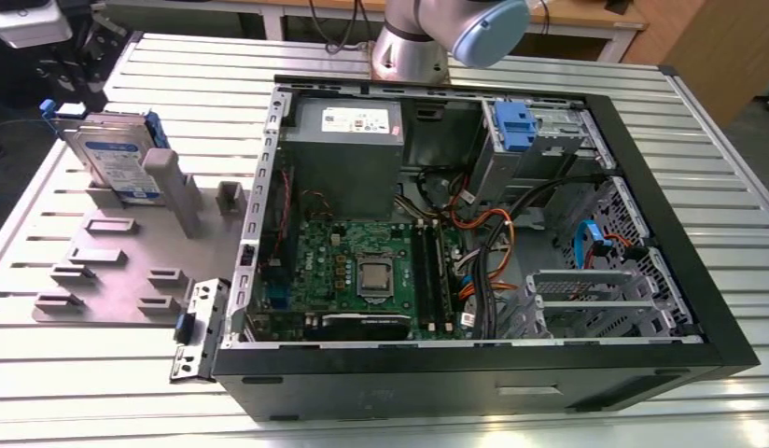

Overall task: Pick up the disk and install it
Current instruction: 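Reach for the disk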

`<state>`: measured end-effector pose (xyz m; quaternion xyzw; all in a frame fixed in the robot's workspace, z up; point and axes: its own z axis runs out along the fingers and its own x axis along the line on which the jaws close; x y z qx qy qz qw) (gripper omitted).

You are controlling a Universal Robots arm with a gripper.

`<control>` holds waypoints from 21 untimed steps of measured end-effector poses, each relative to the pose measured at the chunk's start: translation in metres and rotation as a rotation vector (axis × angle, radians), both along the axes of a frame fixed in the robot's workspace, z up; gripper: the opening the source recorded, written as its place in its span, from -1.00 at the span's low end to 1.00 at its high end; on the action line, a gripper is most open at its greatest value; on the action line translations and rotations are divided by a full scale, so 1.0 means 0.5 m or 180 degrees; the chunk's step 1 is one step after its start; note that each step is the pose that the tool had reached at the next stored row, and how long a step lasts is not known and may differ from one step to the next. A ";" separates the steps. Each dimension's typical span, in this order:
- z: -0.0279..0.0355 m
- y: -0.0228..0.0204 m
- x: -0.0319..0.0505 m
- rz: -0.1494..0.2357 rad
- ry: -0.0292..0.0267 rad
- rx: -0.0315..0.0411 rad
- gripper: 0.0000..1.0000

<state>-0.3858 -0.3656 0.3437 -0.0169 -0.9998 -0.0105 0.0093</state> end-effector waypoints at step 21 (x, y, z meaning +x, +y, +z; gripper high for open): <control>-0.015 0.0073 -0.032 0.0032 -0.0095 -0.0037 -0.79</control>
